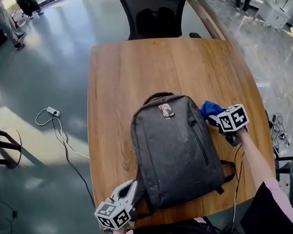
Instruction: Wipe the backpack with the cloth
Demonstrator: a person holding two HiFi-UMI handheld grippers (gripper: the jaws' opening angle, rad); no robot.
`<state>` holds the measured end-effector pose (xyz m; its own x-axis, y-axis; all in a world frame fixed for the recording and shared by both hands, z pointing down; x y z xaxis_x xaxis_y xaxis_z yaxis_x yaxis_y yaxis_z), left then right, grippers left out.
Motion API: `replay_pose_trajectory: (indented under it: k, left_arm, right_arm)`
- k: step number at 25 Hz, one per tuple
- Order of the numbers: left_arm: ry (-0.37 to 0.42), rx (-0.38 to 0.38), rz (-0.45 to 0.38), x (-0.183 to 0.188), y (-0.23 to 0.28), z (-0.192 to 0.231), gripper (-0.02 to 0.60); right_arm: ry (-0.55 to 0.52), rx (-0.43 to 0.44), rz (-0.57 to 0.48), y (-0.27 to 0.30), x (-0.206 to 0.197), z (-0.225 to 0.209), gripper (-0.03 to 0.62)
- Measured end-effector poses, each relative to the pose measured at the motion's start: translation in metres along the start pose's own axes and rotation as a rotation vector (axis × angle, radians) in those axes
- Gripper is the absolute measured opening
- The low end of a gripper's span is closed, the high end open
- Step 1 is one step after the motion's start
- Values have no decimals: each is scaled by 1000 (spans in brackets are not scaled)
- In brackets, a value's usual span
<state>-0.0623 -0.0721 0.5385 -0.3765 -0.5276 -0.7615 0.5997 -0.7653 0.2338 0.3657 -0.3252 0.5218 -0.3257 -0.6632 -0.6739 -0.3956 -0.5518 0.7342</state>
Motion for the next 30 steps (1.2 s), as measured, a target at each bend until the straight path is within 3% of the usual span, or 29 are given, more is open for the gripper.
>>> replay_pose_trajectory:
  k: [11,17,30]
  left_arm:
    - [-22,18,-7,7,3,25,0]
    - [-23,26,-8,8,-1,35,0]
    - [-58,46,-52,5,-9,56,0]
  right_arm:
    - [-106,1,-4,45,77,-13,123]
    - [-168,-19,58,64,94,-12,123]
    - [-308,55,124,104,137,31,122]
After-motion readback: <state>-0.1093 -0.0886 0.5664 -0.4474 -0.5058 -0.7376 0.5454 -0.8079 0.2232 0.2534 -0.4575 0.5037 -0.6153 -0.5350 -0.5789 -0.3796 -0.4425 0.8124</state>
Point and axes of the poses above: the fingertips, and each gripper's own axes: y forward along the fingers, z to its left, x out of its top, the point moved 9 cm from there along -y, backward along the fingers, and after that the axes turned 11 degrees about -z, right-handed, at the moved point
